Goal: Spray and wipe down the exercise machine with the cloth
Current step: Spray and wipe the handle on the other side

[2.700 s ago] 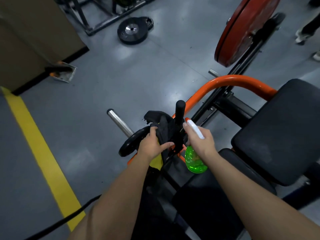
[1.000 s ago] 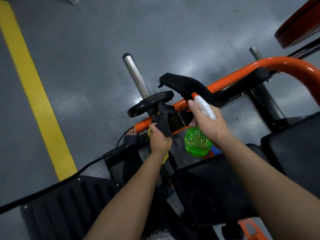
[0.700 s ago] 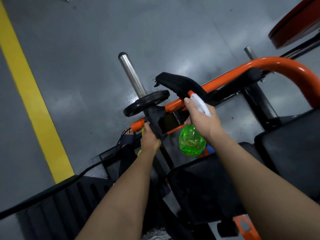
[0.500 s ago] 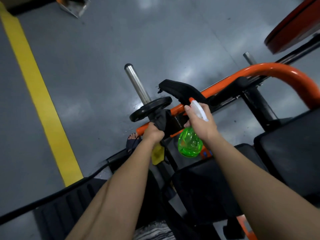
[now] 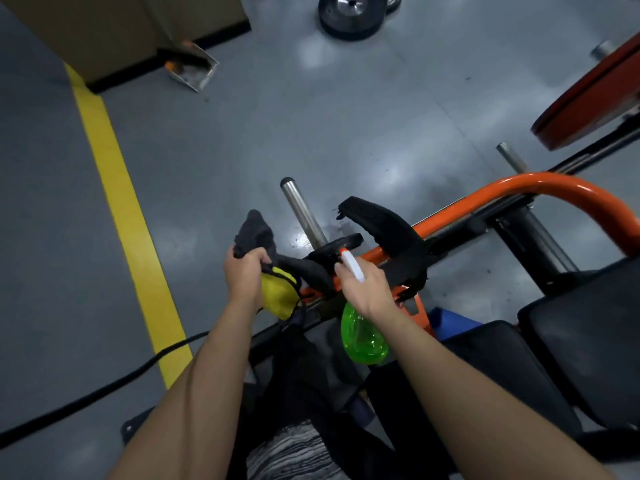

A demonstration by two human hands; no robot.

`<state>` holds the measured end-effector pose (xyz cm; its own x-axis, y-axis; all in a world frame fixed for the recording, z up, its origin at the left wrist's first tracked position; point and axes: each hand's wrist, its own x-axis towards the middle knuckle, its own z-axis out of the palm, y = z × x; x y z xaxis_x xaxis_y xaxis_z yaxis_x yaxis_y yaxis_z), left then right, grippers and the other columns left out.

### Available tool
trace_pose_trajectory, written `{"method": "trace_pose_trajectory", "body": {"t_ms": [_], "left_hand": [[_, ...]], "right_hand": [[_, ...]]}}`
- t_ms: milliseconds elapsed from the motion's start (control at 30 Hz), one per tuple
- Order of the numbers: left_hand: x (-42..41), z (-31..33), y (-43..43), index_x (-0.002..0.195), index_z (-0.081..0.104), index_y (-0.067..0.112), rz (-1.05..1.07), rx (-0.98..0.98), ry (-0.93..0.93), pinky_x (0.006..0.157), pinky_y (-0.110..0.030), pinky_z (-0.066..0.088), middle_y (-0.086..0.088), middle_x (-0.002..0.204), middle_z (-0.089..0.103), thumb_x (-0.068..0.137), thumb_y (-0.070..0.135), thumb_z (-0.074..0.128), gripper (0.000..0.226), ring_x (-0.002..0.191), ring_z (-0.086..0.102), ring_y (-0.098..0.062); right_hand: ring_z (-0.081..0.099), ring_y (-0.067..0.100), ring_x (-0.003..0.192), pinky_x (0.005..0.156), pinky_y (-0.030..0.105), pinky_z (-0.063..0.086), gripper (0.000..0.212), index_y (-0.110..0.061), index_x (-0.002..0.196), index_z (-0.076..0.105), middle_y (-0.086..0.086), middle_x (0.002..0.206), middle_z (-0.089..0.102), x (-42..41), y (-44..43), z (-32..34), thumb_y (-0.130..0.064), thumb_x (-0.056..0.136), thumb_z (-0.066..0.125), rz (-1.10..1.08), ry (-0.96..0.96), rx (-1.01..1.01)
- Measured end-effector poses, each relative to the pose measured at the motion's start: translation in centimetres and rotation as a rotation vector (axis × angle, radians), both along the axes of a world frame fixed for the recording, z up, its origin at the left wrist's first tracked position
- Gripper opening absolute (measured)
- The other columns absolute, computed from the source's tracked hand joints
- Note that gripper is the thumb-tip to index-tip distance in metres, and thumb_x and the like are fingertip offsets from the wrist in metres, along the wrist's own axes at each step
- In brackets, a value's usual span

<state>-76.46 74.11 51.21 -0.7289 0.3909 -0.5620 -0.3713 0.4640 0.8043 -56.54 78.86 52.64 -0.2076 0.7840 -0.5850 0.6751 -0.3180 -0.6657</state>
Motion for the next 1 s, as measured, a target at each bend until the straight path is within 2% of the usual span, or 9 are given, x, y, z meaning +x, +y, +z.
{"method": "trace_pose_trajectory", "body": {"t_ms": [133, 233, 300, 367, 467, 533, 733, 867, 1000], "left_hand": [[-3.5, 0.6, 1.2, 0.092, 0.055, 0.006, 0.053, -0.070, 0.100, 0.049, -0.023, 0.038, 0.001, 0.077, 0.055, 0.072, -0.010, 0.061, 0.027, 0.063, 0.048, -0.016], [-6.1, -0.1, 3.1, 0.098, 0.054, 0.006, 0.024, -0.091, 0.105, 0.054, -0.028, 0.039, 0.001, 0.082, 0.056, 0.073, -0.010, 0.060, 0.030, 0.067, 0.050, -0.016], [-8.0, -0.8, 4.4, 0.096, 0.054, 0.007, 0.021, -0.114, 0.116, 0.056, -0.029, 0.039, 0.001, 0.083, 0.057, 0.072, -0.009, 0.061, 0.030, 0.069, 0.050, -0.016], [-10.1, -1.3, 5.9, 0.092, 0.052, 0.010, 0.010, -0.124, 0.115, 0.058, -0.030, 0.039, 0.001, 0.084, 0.056, 0.070, -0.006, 0.062, 0.030, 0.071, 0.050, -0.018], [-12.9, -1.1, 8.0, 0.093, 0.052, 0.010, -0.019, -0.150, 0.118, 0.059, -0.031, 0.040, 0.002, 0.084, 0.055, 0.068, -0.007, 0.063, 0.031, 0.072, 0.049, -0.017], [-14.4, -0.5, 9.4, 0.097, 0.054, 0.009, -0.054, -0.157, 0.113, 0.059, -0.031, 0.041, 0.002, 0.086, 0.056, 0.069, -0.007, 0.062, 0.034, 0.073, 0.050, -0.016], [-16.2, 1.0, 13.1, 0.099, 0.054, 0.010, -0.159, -0.170, 0.143, 0.060, -0.029, 0.039, 0.001, 0.085, 0.054, 0.071, -0.004, 0.062, 0.032, 0.073, 0.050, -0.017], [-16.5, 2.0, 13.2, 0.109, 0.058, 0.014, -0.173, -0.125, 0.207, 0.064, -0.029, 0.044, -0.001, 0.097, 0.060, 0.071, -0.003, 0.063, 0.042, 0.080, 0.055, -0.017], [-17.3, 2.9, 12.3, 0.113, 0.058, 0.014, -0.150, -0.130, 0.237, 0.066, -0.029, 0.045, 0.003, 0.098, 0.058, 0.071, -0.001, 0.064, 0.045, 0.086, 0.055, -0.020]], "right_hand": [[0.061, 0.038, 0.105, 0.086, 0.037, 0.044, 0.034, -0.002, 0.109, 0.067, 0.020, 0.113, 0.068, -3.5, 0.4, -1.9, -0.031, 0.102, 0.051, -0.144, -0.071, -0.144], [0.062, 0.038, 0.106, 0.079, 0.030, 0.037, 0.041, 0.000, 0.116, 0.067, 0.020, 0.113, 0.067, -5.6, 1.0, -3.9, -0.034, 0.104, 0.047, -0.271, -0.153, -0.245], [0.066, 0.034, 0.093, 0.077, 0.029, 0.044, 0.043, -0.001, 0.113, 0.067, 0.018, 0.104, 0.069, -6.8, 1.5, -4.7, -0.038, 0.102, 0.047, -0.362, -0.179, -0.297], [0.070, 0.036, 0.089, 0.085, 0.035, 0.054, 0.050, 0.000, 0.109, 0.069, 0.018, 0.100, 0.072, -7.7, 2.2, -5.5, -0.043, 0.096, 0.047, -0.436, -0.188, -0.312], [0.063, 0.039, 0.105, 0.085, 0.031, 0.044, 0.041, -0.003, 0.117, 0.068, 0.022, 0.108, 0.071, -8.1, 3.5, -5.5, -0.035, 0.099, 0.051, -0.473, -0.228, -0.338], [0.061, 0.039, 0.109, 0.089, 0.034, 0.045, 0.038, 0.000, 0.120, 0.067, 0.023, 0.111, 0.070, -7.9, 4.3, -4.7, -0.029, 0.098, 0.055, -0.505, -0.229, -0.369], [0.062, 0.033, 0.098, 0.081, 0.031, 0.045, 0.041, 0.005, 0.120, 0.064, 0.017, 0.112, 0.068, -7.7, 6.8, -3.5, -0.022, 0.090, 0.055, -0.496, -0.230, -0.422], [0.055, 0.036, 0.126, 0.102, 0.036, 0.044, 0.054, 0.004, 0.141, 0.051, 0.020, 0.138, 0.058, -8.8, 7.3, -3.6, -0.024, 0.095, 0.049, -0.488, -0.241, -0.456], [0.050, 0.036, 0.133, 0.112, 0.037, 0.040, 0.052, 0.006, 0.145, 0.046, 0.019, 0.144, 0.054, -9.0, 6.2, -4.0, -0.016, 0.097, 0.049, -0.481, -0.221, -0.485]]}}
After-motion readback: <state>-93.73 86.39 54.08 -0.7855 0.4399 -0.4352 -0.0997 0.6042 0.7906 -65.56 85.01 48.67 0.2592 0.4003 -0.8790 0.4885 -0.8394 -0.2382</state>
